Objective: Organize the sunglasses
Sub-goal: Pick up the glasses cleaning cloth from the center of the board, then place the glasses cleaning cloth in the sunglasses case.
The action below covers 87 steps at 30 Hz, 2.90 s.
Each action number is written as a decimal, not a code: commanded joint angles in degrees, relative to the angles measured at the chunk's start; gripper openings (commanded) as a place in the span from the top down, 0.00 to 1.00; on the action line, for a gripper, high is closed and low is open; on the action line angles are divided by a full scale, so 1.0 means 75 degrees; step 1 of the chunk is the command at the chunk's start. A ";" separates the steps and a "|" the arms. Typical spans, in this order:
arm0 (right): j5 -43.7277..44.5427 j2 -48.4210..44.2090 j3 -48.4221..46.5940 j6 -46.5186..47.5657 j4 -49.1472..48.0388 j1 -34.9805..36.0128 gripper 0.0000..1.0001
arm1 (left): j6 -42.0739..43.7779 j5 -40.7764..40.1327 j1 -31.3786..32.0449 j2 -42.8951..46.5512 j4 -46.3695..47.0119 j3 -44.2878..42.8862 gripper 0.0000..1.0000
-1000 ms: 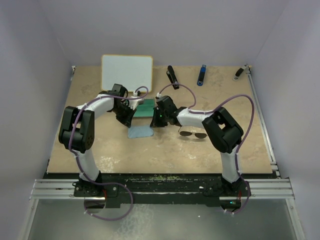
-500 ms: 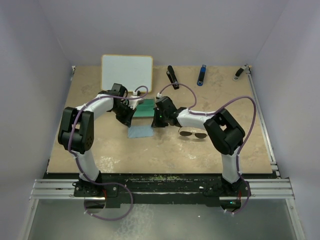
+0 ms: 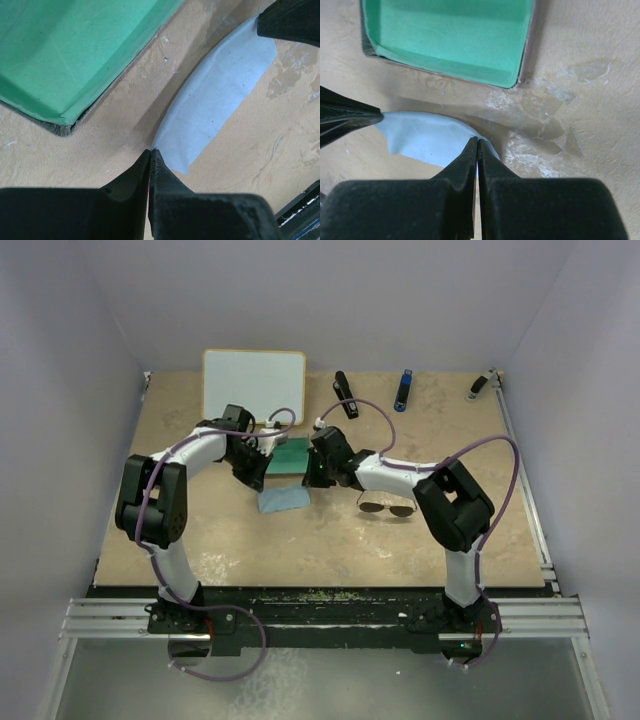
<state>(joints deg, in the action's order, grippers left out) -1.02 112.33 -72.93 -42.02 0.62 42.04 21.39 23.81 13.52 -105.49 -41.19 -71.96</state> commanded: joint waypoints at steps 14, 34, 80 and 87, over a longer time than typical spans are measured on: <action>0.0559 0.0087 -0.0985 -0.0245 0.0160 -0.0005 1.00 | -0.0465 -0.0122 -0.0010 0.0299 0.0516 -0.0936 0.96; 0.1036 0.0884 -0.2520 -0.0181 0.1157 -0.0414 1.00 | -0.0610 -0.0491 -0.0010 -0.0412 0.0662 -0.1703 0.96; 0.0217 0.1361 -0.2769 -0.0397 0.0362 -0.0708 1.00 | -0.0670 -0.1385 -0.0021 -0.0997 0.1087 -0.2217 0.96; 0.0196 0.1381 -0.2804 -0.0409 0.0374 -0.0708 1.00 | -0.0667 -0.1365 -0.0021 -0.1136 0.1068 -0.2350 0.96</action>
<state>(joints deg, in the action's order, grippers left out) 0.62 124.14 -93.51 -44.49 5.26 36.95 16.93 13.72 13.52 -113.43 -34.79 -86.56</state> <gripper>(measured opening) 0.002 0.037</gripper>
